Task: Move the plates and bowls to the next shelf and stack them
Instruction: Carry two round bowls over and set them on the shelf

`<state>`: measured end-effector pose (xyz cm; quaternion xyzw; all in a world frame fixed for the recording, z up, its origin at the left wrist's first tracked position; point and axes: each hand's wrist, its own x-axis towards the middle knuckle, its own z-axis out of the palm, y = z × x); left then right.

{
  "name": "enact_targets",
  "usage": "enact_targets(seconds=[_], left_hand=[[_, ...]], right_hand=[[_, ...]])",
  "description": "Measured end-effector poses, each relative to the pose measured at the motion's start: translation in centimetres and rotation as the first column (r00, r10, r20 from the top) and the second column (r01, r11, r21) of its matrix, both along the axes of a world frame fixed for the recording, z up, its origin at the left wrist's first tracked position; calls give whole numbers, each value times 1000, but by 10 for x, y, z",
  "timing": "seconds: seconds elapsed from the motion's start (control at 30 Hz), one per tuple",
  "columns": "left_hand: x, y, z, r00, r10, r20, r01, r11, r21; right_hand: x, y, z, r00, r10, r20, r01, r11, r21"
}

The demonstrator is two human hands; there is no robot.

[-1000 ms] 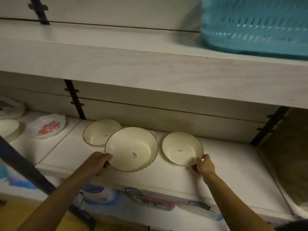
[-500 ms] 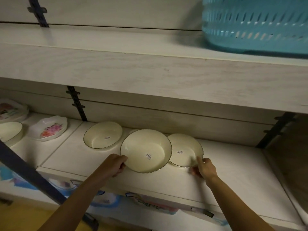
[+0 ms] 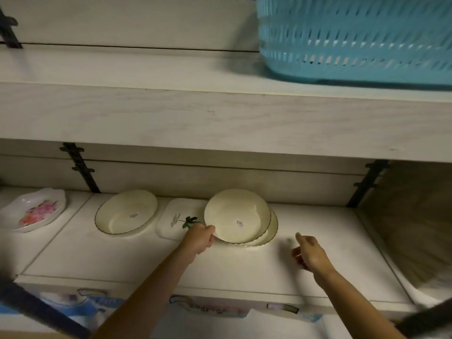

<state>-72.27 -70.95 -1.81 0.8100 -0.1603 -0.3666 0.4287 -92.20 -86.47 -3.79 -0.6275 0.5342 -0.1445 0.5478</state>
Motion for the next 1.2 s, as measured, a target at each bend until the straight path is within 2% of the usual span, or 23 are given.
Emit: enact_targets(seconds=[0.33,0.63,0.83,0.9,1.03,1.2], left_hand=[[-10,-42,-26,993,-70,99,63,995,75],[-11,-46,-29,945,-124,304,52,971,233],[-15,-34,-26,823,-168,543,17,962,272],[-13,-20,-26,749,-215,627,48,961,272],[-5,19,-23,539,-296,789,80,950,302],[4,78,-15,407,-296,864,8,947,321]], right_hand=[[-24,7,7,1000,3,-16,-3,1000,-8],[-33,9,10,997,56,-55,-59,997,-43],[-23,14,13,951,255,-173,-289,934,-212],[-15,17,15,907,342,-246,-402,876,-265],[6,30,20,807,471,-357,-580,744,-332],[39,57,28,696,581,-423,-718,573,-395]])
